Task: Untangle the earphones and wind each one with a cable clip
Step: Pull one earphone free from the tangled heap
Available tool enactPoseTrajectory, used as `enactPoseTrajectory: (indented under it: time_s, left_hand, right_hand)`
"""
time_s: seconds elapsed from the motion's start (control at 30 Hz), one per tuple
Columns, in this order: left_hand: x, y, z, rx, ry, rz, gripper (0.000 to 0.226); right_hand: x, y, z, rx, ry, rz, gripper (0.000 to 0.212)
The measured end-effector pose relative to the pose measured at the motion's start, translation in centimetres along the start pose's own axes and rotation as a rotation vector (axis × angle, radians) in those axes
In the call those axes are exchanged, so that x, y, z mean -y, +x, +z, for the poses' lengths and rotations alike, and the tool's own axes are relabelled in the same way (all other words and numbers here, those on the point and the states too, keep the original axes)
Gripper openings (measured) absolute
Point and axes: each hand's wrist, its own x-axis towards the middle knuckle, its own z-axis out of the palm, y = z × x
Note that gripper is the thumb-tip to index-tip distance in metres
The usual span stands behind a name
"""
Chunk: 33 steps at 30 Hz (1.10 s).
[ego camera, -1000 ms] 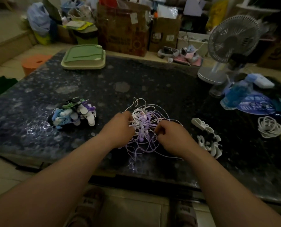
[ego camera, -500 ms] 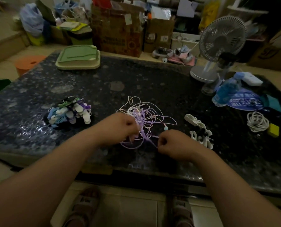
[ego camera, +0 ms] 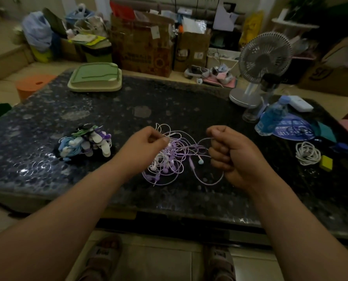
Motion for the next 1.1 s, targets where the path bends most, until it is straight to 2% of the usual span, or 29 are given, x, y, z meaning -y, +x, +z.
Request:
enactPoseTrajectory:
  time_s: [0.03, 0.1, 0.17, 0.2, 0.27, 0.3, 0.37, 0.43, 0.5, 0.6, 0.63, 0.73, 0.8, 0.83, 0.93, 1.03, 1.1]
  left_hand:
    - [-0.3, -0.4, 0.2, 0.023, 0.067, 0.059, 0.023]
    - [-1.2, -1.0, 0.7, 0.160, 0.032, 0.153, 0.042]
    - [-2.1, -1.7, 1.7, 0.362, -0.099, 0.188, 0.039]
    - [-2.4, -1.9, 2.3, 0.405, -0.109, 0.214, 0.031]
    - [-2.5, -2.2, 2.8, 0.385, -0.109, 0.247, 0.017]
    - [-2.6, -2.1, 2.6, 0.350, -0.164, 0.236, 0.018]
    - [-3.1, -1.7, 1.7, 0.286, -0.429, 0.138, 0.025]
    - [-3.7, -1.4, 0.4, 0.280, -0.751, 0.055, 0.029]
    - [-3.9, -1.1, -0.2, 0.317, -0.899, 0.044, 0.032]
    - [-4.1, -1.1, 0.0, 0.347, -0.916, 0.074, 0.031]
    - [-4.2, -1.2, 0.0, 0.355, -0.922, 0.079, 0.030]
    - [-5.0, -1.6, 0.2, 0.422, -1.027, 0.084, 0.026]
    - [-5.6, -1.9, 0.3, 0.447, -1.166, 0.072, 0.022]
    - [-5.8, -2.0, 0.4, 0.436, -1.224, 0.066, 0.021]
    - [-5.7, -1.6, 0.5, 0.371, -1.342, 0.039, 0.024]
    - [-5.3, -1.2, 0.4, 0.270, -1.395, -0.006, 0.026]
    - [-4.9, -0.9, 0.1, 0.194, -1.432, -0.040, 0.025]
  right_hand:
    - [0.1, -0.2, 0.2, 0.032, -0.033, -0.005, 0.013]
    - [0.3, -0.5, 0.8, 0.106, -0.093, 0.002, 0.013]
    - [0.3, -0.6, 1.3, 0.168, -0.116, -0.001, 0.013]
    - [0.3, -0.7, 1.5, 0.182, -0.114, -0.008, 0.014]
    - [0.4, -0.7, 1.6, 0.183, -0.070, -0.033, 0.014]
    - [0.6, -0.6, 1.3, 0.171, -0.035, -0.046, 0.013]
    - [1.1, -0.6, 0.5, 0.126, 0.021, -0.059, 0.017]
    - [1.6, -0.8, -0.3, 0.119, 0.001, -0.028, 0.031]
    - [1.7, -1.1, -0.7, 0.168, -0.087, 0.026, 0.038]
    - [1.5, -1.3, -0.7, 0.247, -0.175, 0.013, 0.016]
    - [1.6, -1.5, -0.7, 0.262, -0.125, -0.011, 0.012]
    - [1.8, -1.8, -0.7, 0.270, 0.176, -0.086, 0.020]
    - [1.7, -1.7, -0.8, 0.240, 0.365, -0.110, 0.032]
    - [1.6, -1.7, -0.8, 0.228, 0.380, -0.101, 0.041]
    - [0.9, -2.0, 0.7, 0.285, 0.083, -0.002, 0.064]
    - [-1.2, -2.8, 2.9, 0.372, -0.315, 0.101, 0.042]
    - [-2.6, -2.9, 3.2, 0.419, -0.413, 0.129, 0.027]
